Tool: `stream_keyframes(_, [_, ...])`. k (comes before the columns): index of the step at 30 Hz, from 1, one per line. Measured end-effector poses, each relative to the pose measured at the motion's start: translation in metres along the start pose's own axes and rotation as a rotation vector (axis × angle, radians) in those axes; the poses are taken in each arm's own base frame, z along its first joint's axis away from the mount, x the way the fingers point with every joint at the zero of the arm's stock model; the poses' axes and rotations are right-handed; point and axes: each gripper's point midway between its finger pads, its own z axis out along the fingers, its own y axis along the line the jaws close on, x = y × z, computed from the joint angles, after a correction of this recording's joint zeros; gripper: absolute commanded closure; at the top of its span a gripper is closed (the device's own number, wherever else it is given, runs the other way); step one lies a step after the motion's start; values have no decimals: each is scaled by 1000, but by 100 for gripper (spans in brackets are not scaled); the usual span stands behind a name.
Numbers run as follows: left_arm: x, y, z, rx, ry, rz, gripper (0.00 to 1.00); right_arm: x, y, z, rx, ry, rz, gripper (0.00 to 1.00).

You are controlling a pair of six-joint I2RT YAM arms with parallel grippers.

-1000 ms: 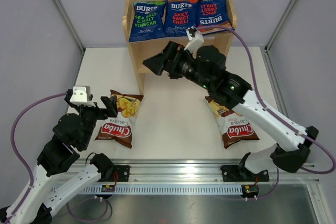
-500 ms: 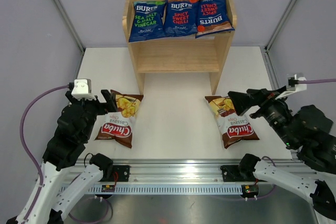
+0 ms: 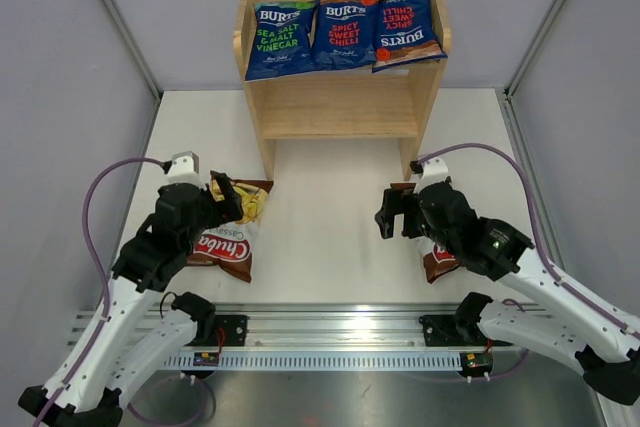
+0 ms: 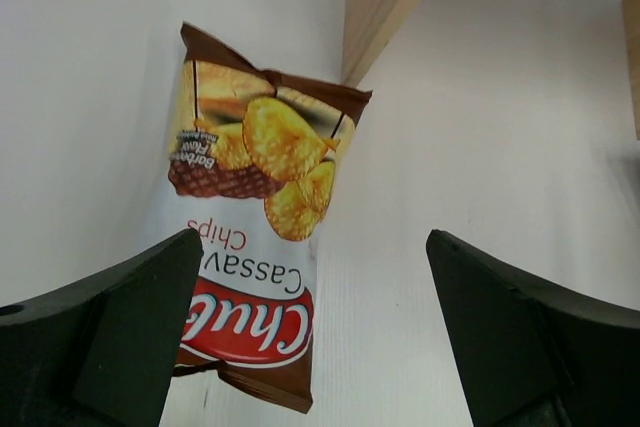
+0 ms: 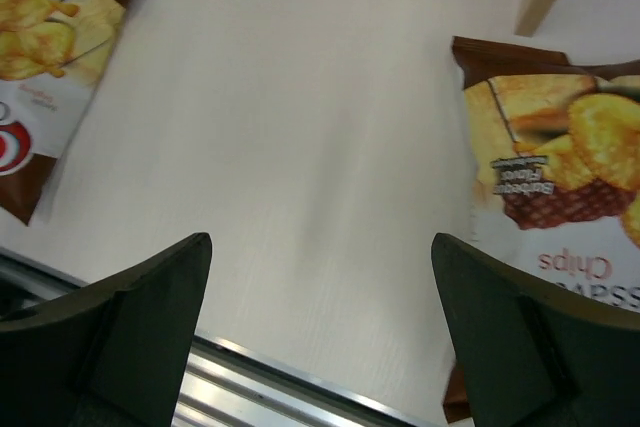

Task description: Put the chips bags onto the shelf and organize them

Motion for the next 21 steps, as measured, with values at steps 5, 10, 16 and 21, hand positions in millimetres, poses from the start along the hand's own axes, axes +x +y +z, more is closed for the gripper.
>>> stream_keyframes(5, [48, 13, 20, -58, 87, -92, 1, 22, 21, -8, -227, -71, 79, 0])
stream_keyframes(10, [70, 39, 48, -168, 162, -202, 1, 22, 37, -27, -361, -87, 101, 1])
stream_keyframes(16, [52, 77, 77, -209, 148, -361, 1, 37, 47, -27, -423, -30, 103, 1])
stream_keyframes(21, [30, 78, 89, -157, 176, -327, 1, 51, 67, -29, -553, 5, 119, 1])
